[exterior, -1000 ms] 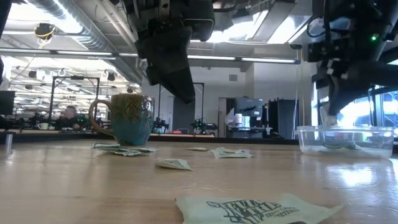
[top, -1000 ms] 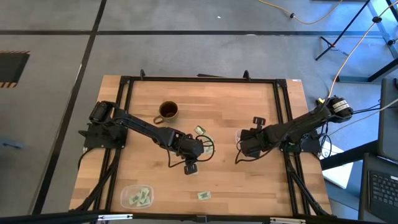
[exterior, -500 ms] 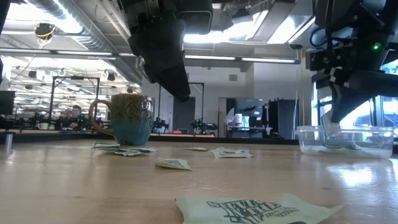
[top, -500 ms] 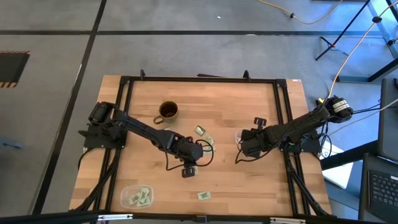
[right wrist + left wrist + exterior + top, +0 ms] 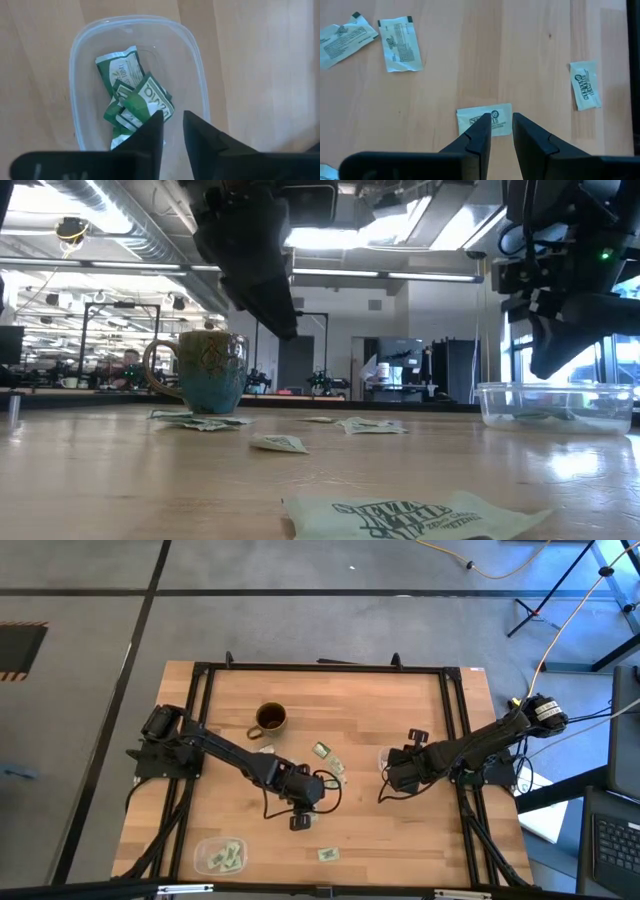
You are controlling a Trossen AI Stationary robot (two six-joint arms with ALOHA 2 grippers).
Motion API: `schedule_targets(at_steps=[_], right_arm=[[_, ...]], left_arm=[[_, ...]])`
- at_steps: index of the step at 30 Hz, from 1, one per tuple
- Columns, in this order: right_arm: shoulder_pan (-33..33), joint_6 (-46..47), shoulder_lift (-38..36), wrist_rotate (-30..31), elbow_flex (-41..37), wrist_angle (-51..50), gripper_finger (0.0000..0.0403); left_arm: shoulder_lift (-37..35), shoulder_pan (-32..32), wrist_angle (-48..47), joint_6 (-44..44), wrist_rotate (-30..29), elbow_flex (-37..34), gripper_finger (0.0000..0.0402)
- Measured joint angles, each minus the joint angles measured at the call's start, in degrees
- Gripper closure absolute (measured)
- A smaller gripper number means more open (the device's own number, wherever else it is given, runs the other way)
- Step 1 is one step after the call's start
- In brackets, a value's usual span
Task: Pick and place Stevia / Truvia into bins
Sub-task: Put the stevia packet into the bottom transparent container
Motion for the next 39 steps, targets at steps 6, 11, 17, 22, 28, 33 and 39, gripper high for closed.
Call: schedule_targets(at_steps=[6, 11, 17, 22, 28, 33, 39], right_arm=[[0.04, -0.02, 0.04, -0.04, 3.05, -0.22, 0.0321], [0.04, -0.37, 0.04, -0.06, 7.10, 0.04, 0.0321], [0.04, -2.04, 0.04, -0.06, 8.57, 0.22, 0.0321], [0.04, -1.88, 0.04, -0.06, 8.57, 0.50, 0.0321], [0.04, -1.98, 0.04, -0.06, 8.57, 1.59, 0.0321], [0.04, -3.26, 0.04, -0.06, 8.59, 3.23, 0.0321], [0.04, -3.44, 0.04, -0.06, 8.59, 3.32, 0.0321]], left_arm=[[0.02, -0.72, 0.02, -0.01, -0.02, 0.00, 0.0327], [0.02, -1.15, -0.25, -0.02, -0.04, 0.00, 0.0327], [0.02, -1.85, -2.04, -0.02, -0.04, -0.02, 0.0327], [0.02, -2.71, -1.81, 0.00, -0.07, -0.02, 0.0327], [0.66, -3.64, -0.93, 3.27, -1.64, -0.02, 0.0327], [2.97, -3.96, 0.85, 5.84, -3.14, -0.03, 0.0327], [4.90, -5.12, 1.67, 7.98, -2.78, -0.07, 0.0327]])
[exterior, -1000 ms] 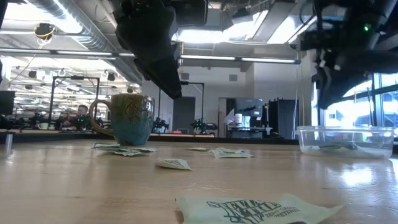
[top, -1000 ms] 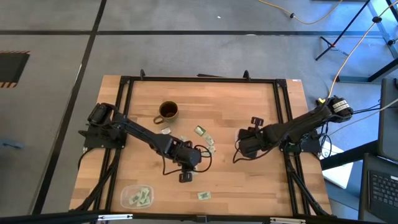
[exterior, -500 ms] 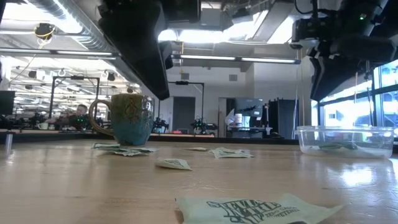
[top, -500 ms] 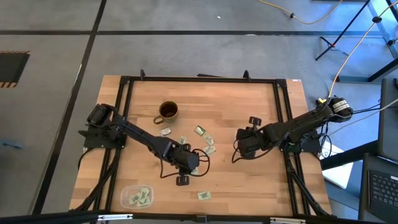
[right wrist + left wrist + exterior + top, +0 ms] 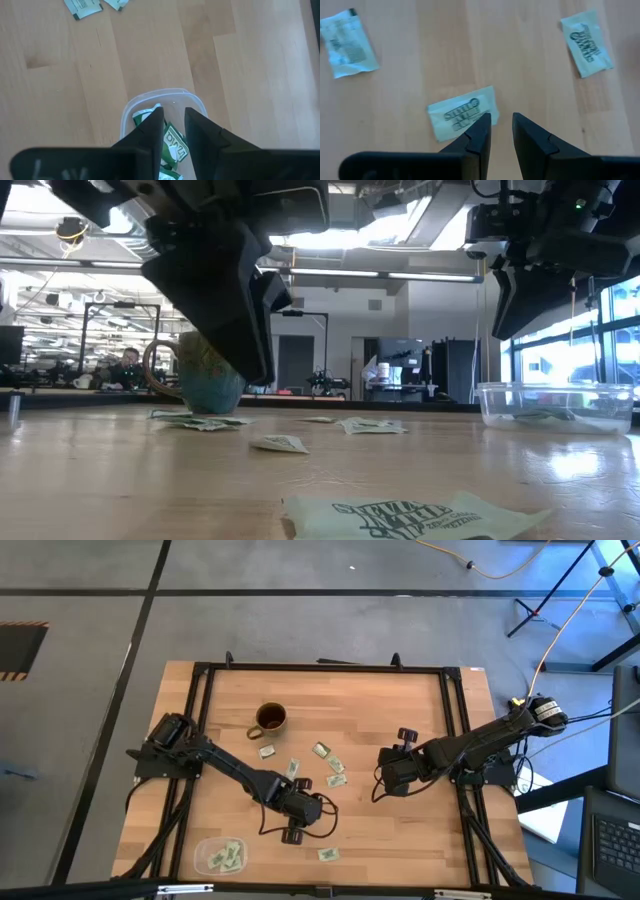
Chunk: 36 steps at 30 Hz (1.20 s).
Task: Pick and place Stevia / Truvia into bins
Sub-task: Put the stevia packet into the bottom transparent container
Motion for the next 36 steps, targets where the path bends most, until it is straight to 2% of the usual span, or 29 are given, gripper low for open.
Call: schedule_targets(at_steps=[7, 12, 23, 32, 36], right_arm=[[0.00, -0.04, -0.02, 0.01, 0.00, 0.35, 0.0321], [0.00, -0.04, -0.04, 0.02, 0.00, 0.83, 0.0321], [0.00, -1.33, -0.04, 0.02, 0.00, 1.34, 0.0321], [0.00, -1.51, -0.04, 0.02, 0.00, 1.33, 0.0321], [0.00, -1.53, -0.04, 0.02, 0.00, 1.33, 0.0321]], left_arm=[[2.59, -1.04, 1.70, 1.34, -0.43, 0.00, 0.0327], [4.28, -0.86, 2.41, 1.52, -3.18, 0.00, 0.0327], [7.12, -0.85, 2.24, 1.66, -3.45, 0.31, 0.0329], [7.36, -0.82, 2.00, 1.49, -3.09, 0.22, 0.0390], [6.87, -0.82, 1.88, 1.51, -2.93, 0.19, 0.0398]])
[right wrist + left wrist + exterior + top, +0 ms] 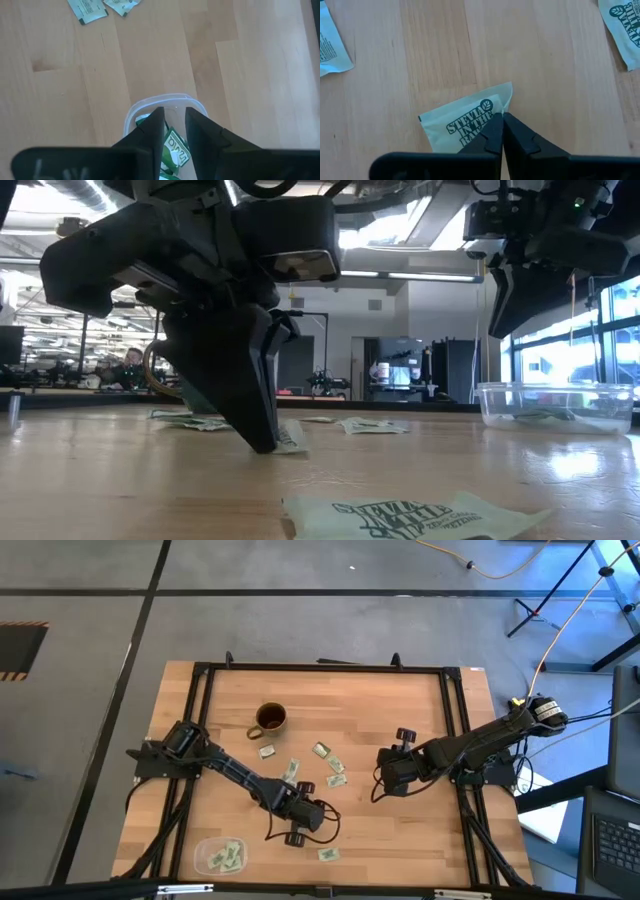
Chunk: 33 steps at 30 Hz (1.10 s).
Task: Pick and place Stevia / Truvia into bins
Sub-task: Put the stevia packet into the bottom transparent container
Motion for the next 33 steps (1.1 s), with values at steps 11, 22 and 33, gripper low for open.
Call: schedule_targets(at_steps=[11, 22, 33], right_arm=[[0.00, -0.02, 0.00, 0.00, 0.00, 0.15, 0.0321], [-0.02, -4.36, 0.00, 0.11, 0.00, 5.16, 0.0321], [-0.04, -13.65, 0.00, 0.15, -0.02, 15.03, 0.0321]], left_arm=[[-11.48, -4.23, -7.84, -7.16, -7.22, -0.31, 0.0400], [-20.92, -17.64, -12.75, -25.23, -18.31, -0.23, 0.0400], [-20.52, -27.91, -25.47, -65.10, -11.99, -0.23, 0.0400]])
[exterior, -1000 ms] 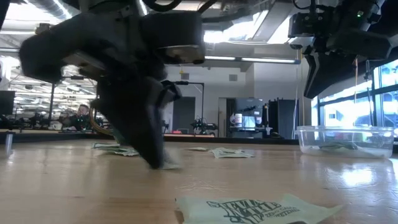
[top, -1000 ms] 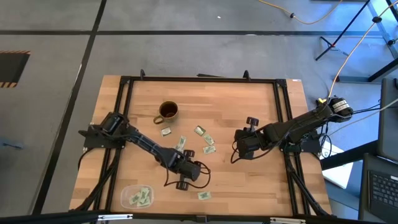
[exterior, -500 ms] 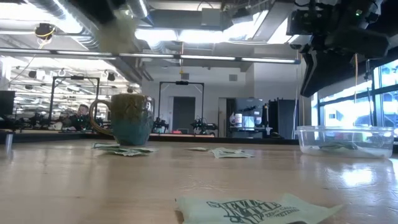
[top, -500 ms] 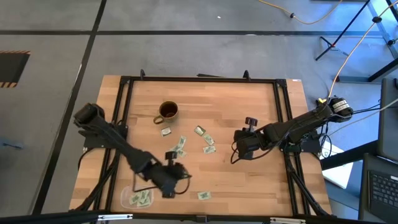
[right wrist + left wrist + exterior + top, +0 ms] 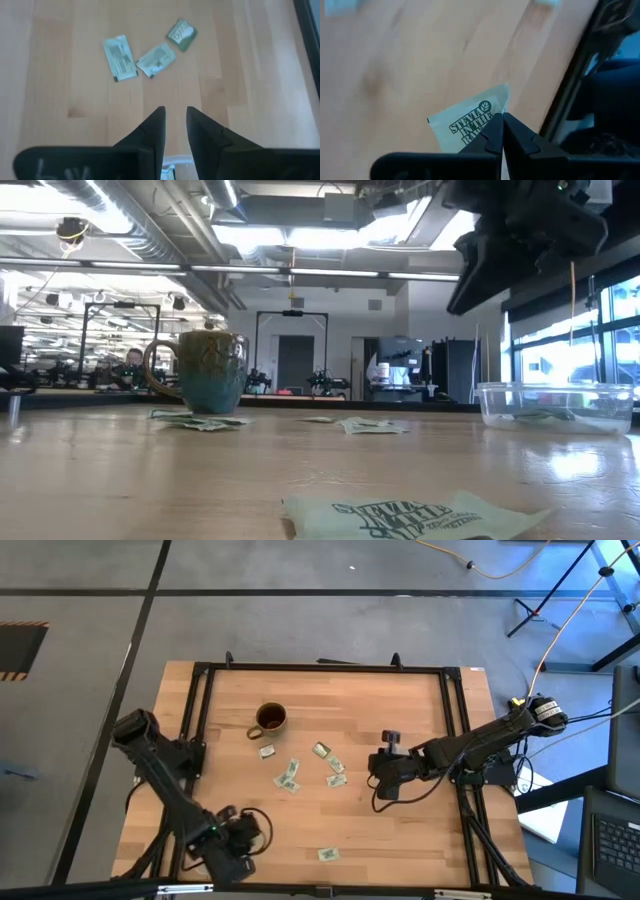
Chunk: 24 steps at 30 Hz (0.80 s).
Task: Pick and place Stevia / Truvia into bins
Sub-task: Put the stevia packet into the bottom transparent container
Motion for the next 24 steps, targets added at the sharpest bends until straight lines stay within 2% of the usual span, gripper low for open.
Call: schedule_targets(at_steps=[6, 11, 14, 24], right_arm=[[0.00, -1.09, 0.00, 0.00, 0.00, 0.40, 0.0321], [0.00, -2.62, 0.00, 0.00, 0.00, 1.28, 0.0321], [0.00, -2.88, 0.00, 0.02, 0.00, 1.79, 0.0321], [0.00, -2.72, 0.00, 0.00, 0.00, 2.17, 0.0321]], left_arm=[[3.18, -3.34, -0.97, -17.67, 8.45, 0.09, 0.0400], [7.94, -4.43, -1.02, -24.15, 16.92, 0.09, 0.0401], [9.60, -4.57, -0.92, -24.95, 18.04, 0.09, 0.0399], [9.70, -4.50, -0.27, -25.30, 16.64, 0.07, 0.0398]])
